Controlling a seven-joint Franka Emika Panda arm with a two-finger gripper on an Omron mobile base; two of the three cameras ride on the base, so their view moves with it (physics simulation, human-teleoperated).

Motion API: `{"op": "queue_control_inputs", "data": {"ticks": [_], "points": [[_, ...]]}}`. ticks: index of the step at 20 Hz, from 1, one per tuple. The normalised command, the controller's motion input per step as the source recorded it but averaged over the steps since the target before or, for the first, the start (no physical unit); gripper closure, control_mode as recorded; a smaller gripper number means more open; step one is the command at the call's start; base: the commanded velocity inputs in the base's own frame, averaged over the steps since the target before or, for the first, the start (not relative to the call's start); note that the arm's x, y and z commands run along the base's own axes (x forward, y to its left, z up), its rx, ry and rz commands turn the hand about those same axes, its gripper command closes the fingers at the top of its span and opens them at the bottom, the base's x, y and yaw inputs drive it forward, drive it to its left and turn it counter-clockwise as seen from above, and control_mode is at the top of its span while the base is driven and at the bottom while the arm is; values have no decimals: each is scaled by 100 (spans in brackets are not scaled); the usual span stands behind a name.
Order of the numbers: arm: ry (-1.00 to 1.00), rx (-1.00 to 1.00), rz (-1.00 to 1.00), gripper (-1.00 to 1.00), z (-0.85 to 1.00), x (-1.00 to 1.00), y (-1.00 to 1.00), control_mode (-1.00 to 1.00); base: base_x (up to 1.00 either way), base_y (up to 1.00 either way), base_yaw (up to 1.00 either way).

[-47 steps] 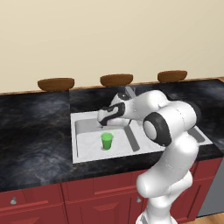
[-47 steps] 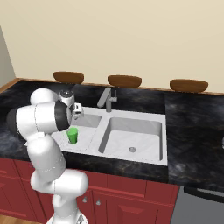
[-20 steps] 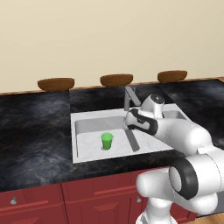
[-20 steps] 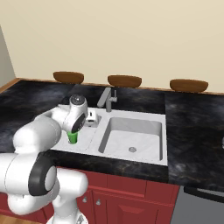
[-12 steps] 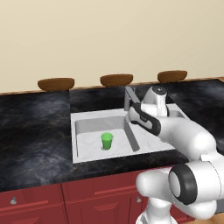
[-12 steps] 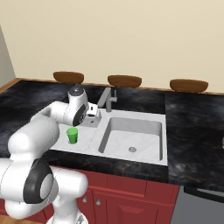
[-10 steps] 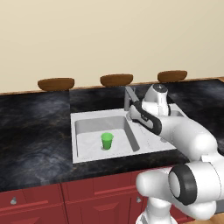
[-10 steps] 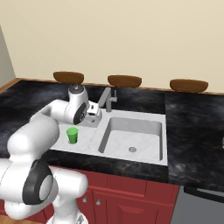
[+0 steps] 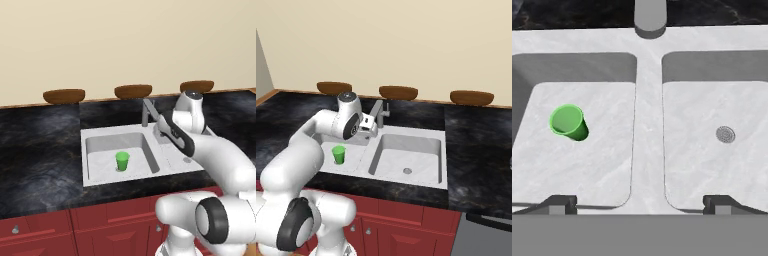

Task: Place the cup in the left basin and the teapot in the right basin of the sink.

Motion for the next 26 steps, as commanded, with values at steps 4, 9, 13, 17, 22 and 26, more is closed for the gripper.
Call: {"op": "queue_control_inputs", "data": {"ticks": [4,9,13,17,22,26], "points": [[0,0,-1,-100,13,-41,-21,-100,0,0,0],[0,0,0,-100,13,-39,-9,-100,0,0,0],[0,0,0,-100,7,-29,0,-100,0,0,0],[0,0,0,-100,5,-31,0,-100,0,0,0],[0,0,0,-100,0,-23,0,-100,0,0,0],[0,0,0,-100,0,-29,0,-100,0,0,0]]}}
